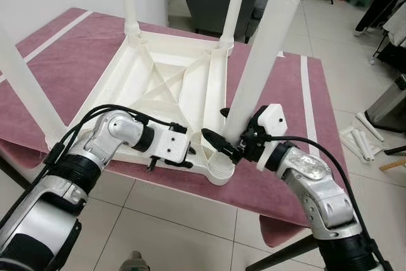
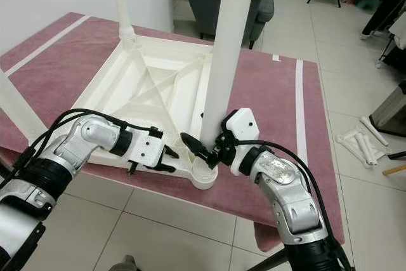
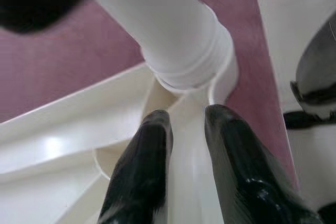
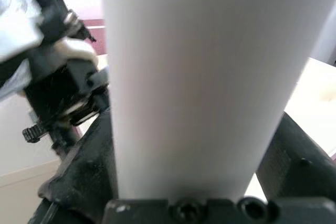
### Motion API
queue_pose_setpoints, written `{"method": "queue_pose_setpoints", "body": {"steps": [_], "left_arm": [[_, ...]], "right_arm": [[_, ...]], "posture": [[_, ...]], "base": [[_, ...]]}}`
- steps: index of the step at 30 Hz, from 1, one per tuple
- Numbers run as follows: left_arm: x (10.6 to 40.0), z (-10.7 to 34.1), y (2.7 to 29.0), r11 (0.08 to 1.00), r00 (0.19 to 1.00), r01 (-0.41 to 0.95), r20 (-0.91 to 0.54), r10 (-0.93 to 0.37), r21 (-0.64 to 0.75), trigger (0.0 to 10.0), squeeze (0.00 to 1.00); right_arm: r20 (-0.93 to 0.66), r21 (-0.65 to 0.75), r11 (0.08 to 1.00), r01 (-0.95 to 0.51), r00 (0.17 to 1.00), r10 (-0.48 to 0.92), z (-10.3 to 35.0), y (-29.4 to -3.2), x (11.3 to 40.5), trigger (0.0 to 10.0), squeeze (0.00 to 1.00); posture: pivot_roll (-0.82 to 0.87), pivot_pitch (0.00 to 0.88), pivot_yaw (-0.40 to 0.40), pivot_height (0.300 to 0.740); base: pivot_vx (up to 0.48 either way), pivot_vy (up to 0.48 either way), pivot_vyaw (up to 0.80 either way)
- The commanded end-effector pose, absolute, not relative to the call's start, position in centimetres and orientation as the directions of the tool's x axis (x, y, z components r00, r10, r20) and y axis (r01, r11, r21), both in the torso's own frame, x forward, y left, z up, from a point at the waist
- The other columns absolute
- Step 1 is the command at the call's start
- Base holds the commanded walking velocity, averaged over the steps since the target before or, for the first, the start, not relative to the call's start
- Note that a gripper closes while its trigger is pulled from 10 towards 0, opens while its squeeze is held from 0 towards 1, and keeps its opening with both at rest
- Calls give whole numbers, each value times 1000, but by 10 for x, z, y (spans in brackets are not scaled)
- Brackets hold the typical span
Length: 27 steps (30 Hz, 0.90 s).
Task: Building children table
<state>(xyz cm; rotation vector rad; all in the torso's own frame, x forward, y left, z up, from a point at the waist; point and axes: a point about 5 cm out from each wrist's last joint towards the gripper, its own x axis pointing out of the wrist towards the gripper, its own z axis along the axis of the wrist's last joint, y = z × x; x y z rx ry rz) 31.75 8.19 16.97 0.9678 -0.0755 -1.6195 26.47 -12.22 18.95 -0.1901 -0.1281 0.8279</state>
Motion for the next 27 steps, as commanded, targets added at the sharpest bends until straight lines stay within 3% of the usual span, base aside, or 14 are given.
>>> {"method": "queue_pose_setpoints", "body": {"steps": [1,9,17,26,27], "left_arm": [[325,172,80,-121,184,803,-436,-881,584,10000,0],[318,150,76,-100,164,868,-469,-868,487,10000,0],[326,137,74,27,257,898,-474,-842,439,10000,0],[330,131,86,63,300,904,-522,-798,423,10000,0],[330,131,86,62,298,905,-523,-799,420,5255,0]], "right_arm": [[19,-205,654,-728,665,746,185,-121,265,10000,0],[7,-198,655,-730,667,745,184,-122,266,10000,0],[8,-185,669,-720,680,734,180,-121,267,10000,0],[7,-187,671,-718,682,732,179,-122,267,10000,0],[5,-188,666,-722,677,736,180,-123,267,10000,0]], "posture": [[173,5,-51,740],[170,11,-54,740],[172,17,-43,740],[172,14,-40,740],[173,12,-40,740]], "base": [[0,0,0],[0,0,0],[0,0,0],[0,0,0],[0,0,0]]}}
